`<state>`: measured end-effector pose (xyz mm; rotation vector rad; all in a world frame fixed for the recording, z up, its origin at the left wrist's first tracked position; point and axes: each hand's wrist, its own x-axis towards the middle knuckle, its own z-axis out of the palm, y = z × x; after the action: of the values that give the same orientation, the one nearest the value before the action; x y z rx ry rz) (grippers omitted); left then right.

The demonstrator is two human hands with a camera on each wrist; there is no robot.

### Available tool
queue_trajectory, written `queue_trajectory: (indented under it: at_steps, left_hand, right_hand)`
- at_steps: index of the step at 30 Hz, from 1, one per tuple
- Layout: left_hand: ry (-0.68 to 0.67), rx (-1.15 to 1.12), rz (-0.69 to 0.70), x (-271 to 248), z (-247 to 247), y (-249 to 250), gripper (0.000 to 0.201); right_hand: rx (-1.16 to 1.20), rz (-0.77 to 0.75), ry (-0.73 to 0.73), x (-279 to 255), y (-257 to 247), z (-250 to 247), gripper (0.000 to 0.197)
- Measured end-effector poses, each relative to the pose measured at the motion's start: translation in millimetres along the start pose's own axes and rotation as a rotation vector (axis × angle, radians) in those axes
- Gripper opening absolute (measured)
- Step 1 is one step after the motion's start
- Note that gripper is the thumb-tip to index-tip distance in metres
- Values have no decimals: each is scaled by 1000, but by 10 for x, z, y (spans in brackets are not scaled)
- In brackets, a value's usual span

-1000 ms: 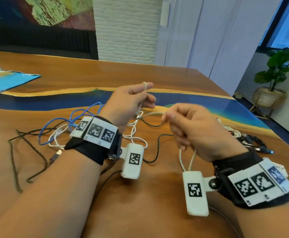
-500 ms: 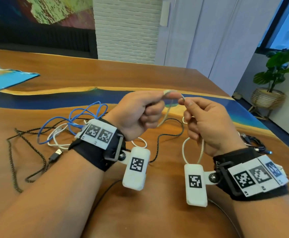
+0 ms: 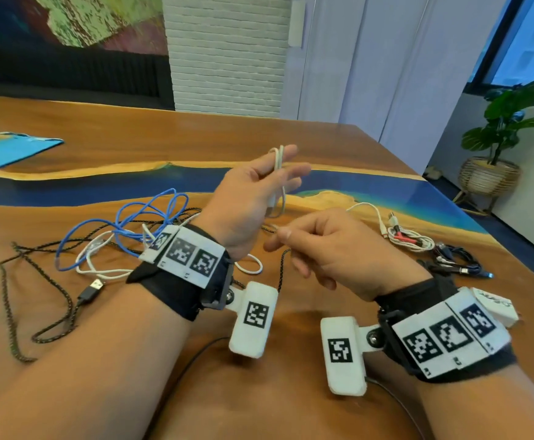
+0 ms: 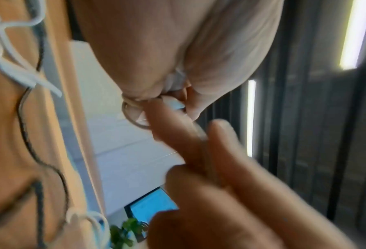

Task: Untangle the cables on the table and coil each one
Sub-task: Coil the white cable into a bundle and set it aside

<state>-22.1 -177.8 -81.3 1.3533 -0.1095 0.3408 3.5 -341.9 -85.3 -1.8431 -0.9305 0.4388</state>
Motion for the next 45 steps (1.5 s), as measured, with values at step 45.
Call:
queue_trajectory:
  at_steps: [45]
  left_hand:
    - [-59, 381, -99, -82, -6, 55, 25]
  right_hand:
    - [108, -234, 357, -52, -38, -250, 21]
